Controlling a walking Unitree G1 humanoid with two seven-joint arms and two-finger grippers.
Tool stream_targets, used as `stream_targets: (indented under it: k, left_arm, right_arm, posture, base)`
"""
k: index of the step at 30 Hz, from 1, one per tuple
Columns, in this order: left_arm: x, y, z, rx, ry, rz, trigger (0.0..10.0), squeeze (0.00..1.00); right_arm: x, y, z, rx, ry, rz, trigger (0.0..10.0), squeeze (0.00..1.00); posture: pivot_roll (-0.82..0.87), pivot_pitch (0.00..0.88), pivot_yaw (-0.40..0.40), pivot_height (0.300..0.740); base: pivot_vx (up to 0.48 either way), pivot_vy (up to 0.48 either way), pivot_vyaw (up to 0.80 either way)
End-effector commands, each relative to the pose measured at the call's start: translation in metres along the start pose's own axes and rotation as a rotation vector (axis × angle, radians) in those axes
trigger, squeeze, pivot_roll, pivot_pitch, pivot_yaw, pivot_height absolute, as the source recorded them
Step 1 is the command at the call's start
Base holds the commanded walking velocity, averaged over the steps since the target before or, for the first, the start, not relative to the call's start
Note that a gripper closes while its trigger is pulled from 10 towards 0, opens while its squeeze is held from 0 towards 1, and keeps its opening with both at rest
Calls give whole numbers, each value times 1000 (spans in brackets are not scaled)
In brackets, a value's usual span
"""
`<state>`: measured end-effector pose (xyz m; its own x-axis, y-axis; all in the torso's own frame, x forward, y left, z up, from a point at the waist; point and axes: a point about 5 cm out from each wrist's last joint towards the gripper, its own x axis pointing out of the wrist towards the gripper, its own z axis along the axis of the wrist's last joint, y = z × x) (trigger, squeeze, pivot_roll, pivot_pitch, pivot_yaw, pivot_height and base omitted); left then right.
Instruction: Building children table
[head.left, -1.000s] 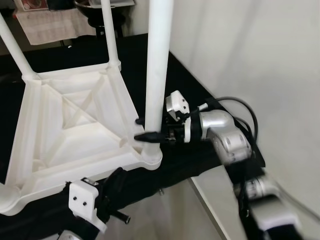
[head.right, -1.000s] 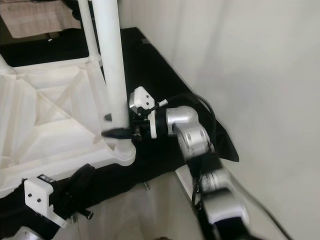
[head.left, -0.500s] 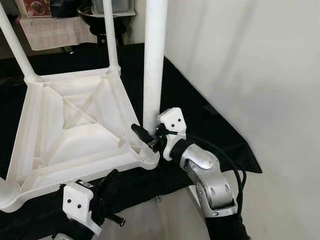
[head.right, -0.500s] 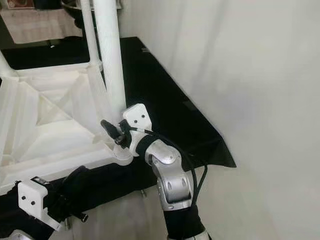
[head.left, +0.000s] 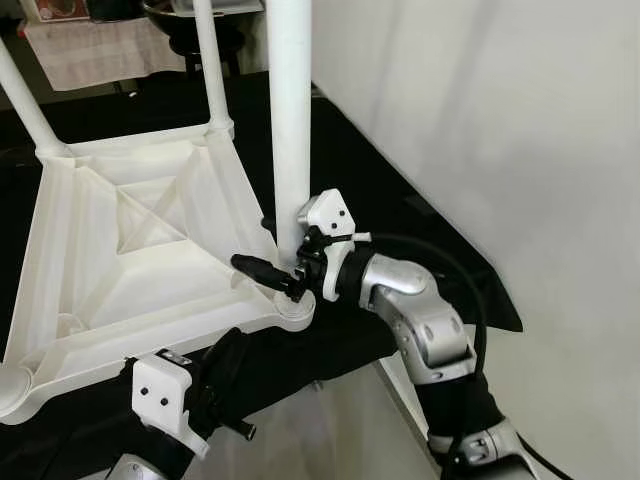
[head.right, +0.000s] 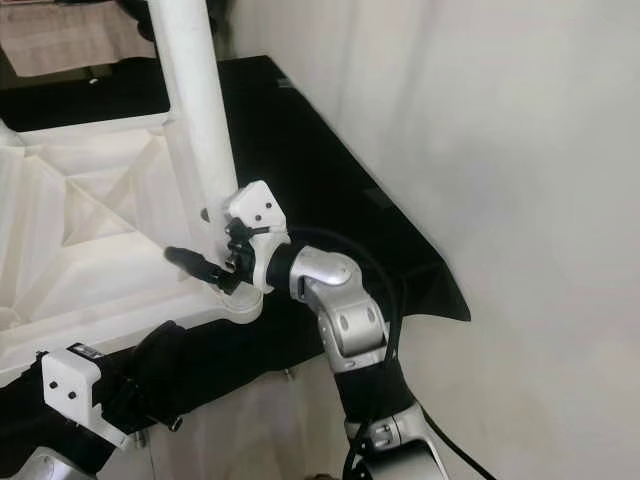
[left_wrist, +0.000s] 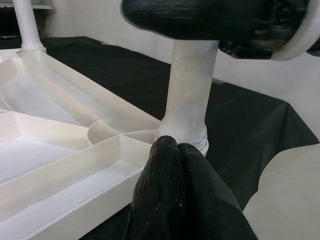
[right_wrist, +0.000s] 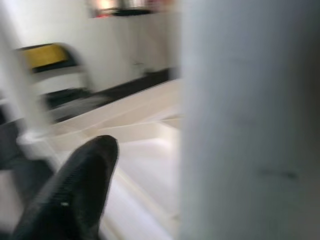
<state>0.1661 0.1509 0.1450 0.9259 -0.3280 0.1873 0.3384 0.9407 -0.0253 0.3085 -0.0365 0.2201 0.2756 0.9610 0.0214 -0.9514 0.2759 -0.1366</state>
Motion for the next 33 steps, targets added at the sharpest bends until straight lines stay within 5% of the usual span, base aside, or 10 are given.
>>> stream_targets:
  k: [1,3,4,13,14,25,30,33]
  left_arm:
    - [-2,-2,-2,-5,17,1,10000,0]
    - [-2,-2,-2,-5,16,1,10000,0]
    - [-3,-3,-2,-6,16,2,10000,0]
    - [-4,-5,-1,-10,16,4,10000,0]
    - [-4,-5,-1,-11,16,3,10000,0]
    - [-4,-6,-1,-14,15,4,10000,0]
    - [-3,-6,-1,-16,13,3,10000,0]
    - [-3,-4,-1,-16,12,3,10000,0]
  right_arm:
    - [0,6,6,-21,-25,260,10000,1000]
    - [-4,4,7,-18,-17,343,10000,1000]
    - [-5,0,8,-30,-5,390,10000,0]
    - [3,-21,12,13,27,466,10000,0]
    - [4,-23,11,21,28,462,0,0]
    - [-6,-32,8,22,30,506,0,0]
    - [-19,-38,6,-16,23,404,0,0]
    - [-34,-39,0,-11,10,200,0,0]
  posture:
    - [-82,139,-71,740]
    - [-81,139,-71,740]
    - [-77,140,-72,740]
    - [-67,145,-78,740]
    - [-64,146,-79,740]
    - [-72,150,-81,740]
    - [-89,154,-74,740]
    - [-107,158,-74,740]
  base:
    - [0,0,0]
    - [0,0,0]
    - [0,0,0]
    - [0,0,0]
    - [0,0,0]
    - [0,0,0]
    - [0,0,0]
    - [0,0,0]
